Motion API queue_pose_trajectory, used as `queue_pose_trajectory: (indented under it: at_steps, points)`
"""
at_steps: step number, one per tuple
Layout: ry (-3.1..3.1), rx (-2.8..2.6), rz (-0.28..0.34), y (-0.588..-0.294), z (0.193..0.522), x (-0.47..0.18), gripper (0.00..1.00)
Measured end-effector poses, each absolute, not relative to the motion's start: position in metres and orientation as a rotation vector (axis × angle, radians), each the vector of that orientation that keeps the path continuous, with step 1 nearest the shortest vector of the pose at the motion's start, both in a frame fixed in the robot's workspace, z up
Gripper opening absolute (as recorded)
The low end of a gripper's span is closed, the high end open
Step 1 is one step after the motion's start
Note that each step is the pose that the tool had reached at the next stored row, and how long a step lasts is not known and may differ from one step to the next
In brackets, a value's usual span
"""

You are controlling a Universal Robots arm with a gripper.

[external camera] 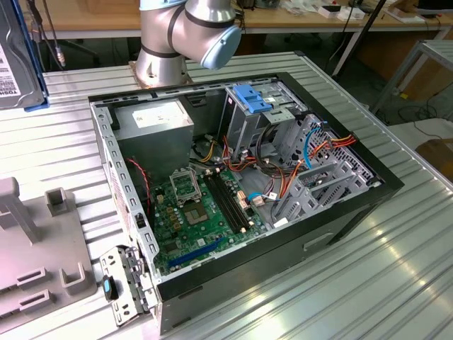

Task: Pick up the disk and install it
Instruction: 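Pick up the disk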

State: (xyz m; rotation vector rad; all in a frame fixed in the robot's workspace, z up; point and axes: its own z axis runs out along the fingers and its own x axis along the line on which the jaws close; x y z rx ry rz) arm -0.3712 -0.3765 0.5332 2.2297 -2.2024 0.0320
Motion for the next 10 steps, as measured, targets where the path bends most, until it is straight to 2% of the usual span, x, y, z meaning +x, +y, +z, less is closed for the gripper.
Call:
queue_pose_trajectory:
  at_steps: [10]
  points:
    - [-2.203,2.23,0.032,-0.377,0.533,-0.356,0.36]
